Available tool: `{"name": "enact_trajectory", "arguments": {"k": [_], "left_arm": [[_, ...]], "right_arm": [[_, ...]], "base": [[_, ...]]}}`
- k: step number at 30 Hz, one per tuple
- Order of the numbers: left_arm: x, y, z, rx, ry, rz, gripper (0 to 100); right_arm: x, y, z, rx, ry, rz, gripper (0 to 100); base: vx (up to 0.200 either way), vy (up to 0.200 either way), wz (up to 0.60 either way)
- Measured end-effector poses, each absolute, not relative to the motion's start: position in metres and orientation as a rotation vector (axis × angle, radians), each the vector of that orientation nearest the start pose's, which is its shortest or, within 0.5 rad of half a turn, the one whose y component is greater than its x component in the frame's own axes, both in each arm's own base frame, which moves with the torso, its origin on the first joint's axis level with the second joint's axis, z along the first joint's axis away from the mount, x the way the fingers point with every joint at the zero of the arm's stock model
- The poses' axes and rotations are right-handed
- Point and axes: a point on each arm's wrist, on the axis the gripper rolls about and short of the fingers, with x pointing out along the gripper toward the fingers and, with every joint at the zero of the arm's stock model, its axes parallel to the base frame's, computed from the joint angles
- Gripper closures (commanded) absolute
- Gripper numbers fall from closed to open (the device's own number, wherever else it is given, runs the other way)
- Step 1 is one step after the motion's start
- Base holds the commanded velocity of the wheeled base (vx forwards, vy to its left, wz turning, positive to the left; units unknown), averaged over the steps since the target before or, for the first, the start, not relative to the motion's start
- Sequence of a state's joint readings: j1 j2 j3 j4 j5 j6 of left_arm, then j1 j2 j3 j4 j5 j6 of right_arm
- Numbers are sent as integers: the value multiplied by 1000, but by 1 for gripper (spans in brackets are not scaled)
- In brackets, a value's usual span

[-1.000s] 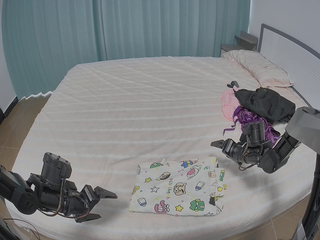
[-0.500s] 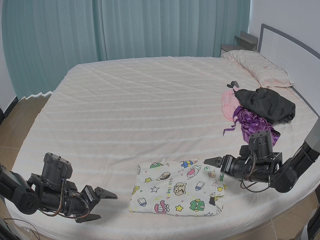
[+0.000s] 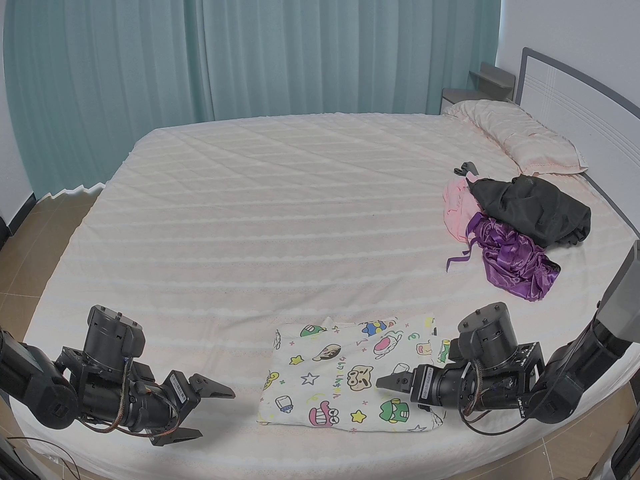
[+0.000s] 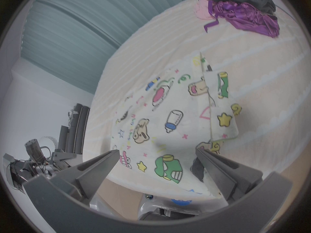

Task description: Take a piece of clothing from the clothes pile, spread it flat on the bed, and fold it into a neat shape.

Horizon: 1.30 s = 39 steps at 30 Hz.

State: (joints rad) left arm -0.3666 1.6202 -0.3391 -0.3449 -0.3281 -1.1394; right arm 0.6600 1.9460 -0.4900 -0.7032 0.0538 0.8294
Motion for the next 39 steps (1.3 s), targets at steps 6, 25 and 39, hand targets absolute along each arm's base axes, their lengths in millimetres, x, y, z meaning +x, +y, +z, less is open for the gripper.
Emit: {"name": "enact_trajectory", "arguments": {"k": [6,25,39], "left_arm": [[181,-77,72,-987,1207,-27,0],[181,-77,72,-987,1206,-26,0],[181,-77,72,-987,1206,-28,0]], "right_arm": [[216,170,30,498,1021,290,0],[206,152,22,464,1048,210,0],[195,147,14,428,1090,201,100]], "base": [[0,0,0],[0,0,0],[0,0,0]]}}
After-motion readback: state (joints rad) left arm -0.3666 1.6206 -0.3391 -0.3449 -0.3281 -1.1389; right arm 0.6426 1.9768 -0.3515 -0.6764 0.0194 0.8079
